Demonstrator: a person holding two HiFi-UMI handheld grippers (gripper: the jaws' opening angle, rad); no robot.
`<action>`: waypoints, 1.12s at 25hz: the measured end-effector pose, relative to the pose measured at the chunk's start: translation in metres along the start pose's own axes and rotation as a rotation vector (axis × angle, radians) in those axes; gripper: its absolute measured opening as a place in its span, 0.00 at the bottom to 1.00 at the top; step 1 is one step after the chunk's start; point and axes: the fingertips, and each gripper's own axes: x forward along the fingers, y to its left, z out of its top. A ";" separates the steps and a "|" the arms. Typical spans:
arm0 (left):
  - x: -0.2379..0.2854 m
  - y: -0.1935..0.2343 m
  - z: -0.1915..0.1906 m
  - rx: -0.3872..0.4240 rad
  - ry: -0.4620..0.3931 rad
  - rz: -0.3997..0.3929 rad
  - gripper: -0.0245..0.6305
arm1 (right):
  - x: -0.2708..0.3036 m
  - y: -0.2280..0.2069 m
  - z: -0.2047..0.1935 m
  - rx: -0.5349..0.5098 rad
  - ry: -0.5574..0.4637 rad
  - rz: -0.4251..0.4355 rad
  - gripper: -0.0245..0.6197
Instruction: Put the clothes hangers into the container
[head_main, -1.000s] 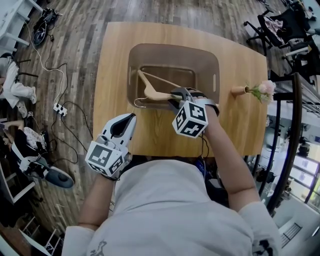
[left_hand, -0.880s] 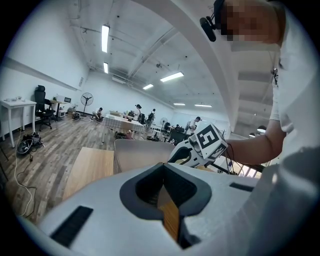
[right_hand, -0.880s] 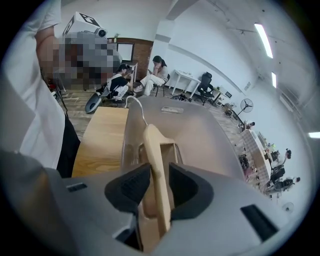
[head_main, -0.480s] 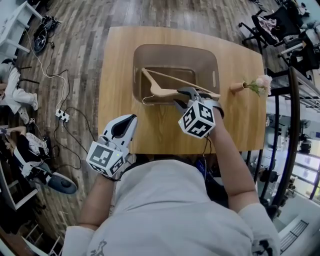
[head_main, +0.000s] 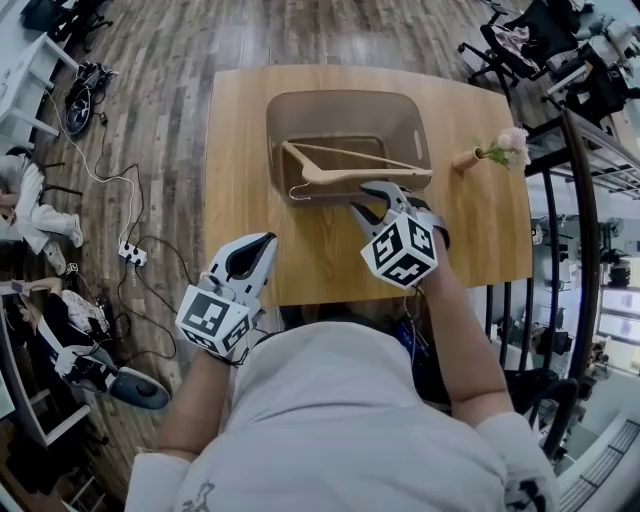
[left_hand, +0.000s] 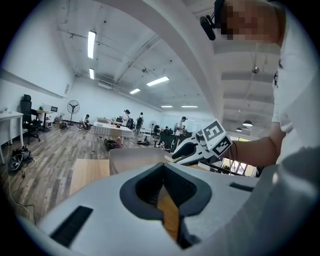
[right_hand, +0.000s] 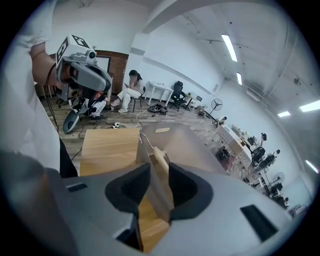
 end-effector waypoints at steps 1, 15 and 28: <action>-0.003 -0.002 0.000 0.006 -0.001 -0.007 0.05 | -0.004 0.004 0.000 0.009 -0.006 -0.010 0.22; -0.045 -0.037 0.003 0.063 -0.031 -0.091 0.05 | -0.072 0.054 0.006 0.203 -0.196 -0.156 0.08; -0.068 -0.049 -0.004 0.080 -0.031 -0.147 0.05 | -0.110 0.109 0.026 0.316 -0.334 -0.197 0.05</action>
